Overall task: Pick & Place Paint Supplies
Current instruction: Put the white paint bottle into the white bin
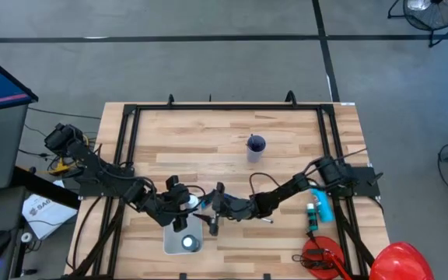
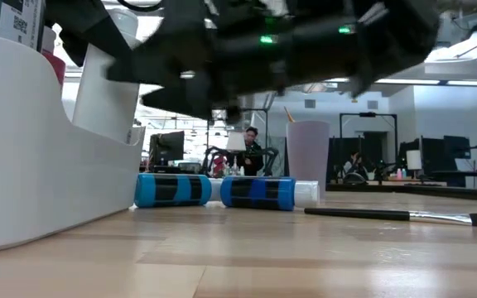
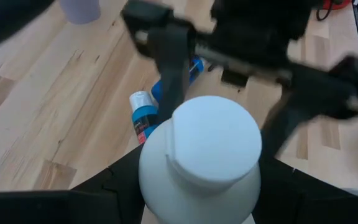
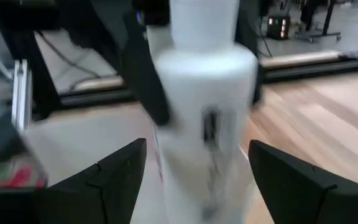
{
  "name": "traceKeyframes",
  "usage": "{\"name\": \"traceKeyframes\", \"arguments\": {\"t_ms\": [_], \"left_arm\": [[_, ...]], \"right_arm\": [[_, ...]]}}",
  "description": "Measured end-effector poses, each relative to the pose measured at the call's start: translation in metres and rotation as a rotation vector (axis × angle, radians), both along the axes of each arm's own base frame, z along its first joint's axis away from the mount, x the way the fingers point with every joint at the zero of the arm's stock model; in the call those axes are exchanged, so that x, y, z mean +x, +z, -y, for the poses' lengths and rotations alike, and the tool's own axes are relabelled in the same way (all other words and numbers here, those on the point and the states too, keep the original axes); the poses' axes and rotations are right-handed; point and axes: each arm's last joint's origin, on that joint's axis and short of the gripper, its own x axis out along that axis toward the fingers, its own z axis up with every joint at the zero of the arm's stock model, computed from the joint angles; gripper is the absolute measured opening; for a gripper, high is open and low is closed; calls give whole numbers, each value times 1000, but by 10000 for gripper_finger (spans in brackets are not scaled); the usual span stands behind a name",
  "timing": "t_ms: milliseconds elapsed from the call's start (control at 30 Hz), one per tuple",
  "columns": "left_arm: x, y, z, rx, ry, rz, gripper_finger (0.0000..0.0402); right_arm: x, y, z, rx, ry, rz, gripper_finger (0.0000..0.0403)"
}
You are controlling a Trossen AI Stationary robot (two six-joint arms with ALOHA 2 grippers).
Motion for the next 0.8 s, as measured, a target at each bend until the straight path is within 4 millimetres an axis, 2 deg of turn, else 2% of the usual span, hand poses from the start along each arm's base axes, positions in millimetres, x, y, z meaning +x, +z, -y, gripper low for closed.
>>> {"name": "traceKeyframes", "arguments": {"t_ms": [133, 267, 467, 800], "left_arm": [[0, 0, 0, -2, -1, 1, 212], [0, 0, 1, -11, -9, -1, 212], [0, 0, 1, -23, -21, -8, 213], [0, 0, 2, -51, -44, -25, 245]], "right_arm": [[15, -14, -7, -29, -7, -24, 276], [24, -11, -11, -54, -2, -53, 277], [26, -10, -10, -60, -4, -70, 277], [28, -11, -6, -41, -19, -76, 277]]}}
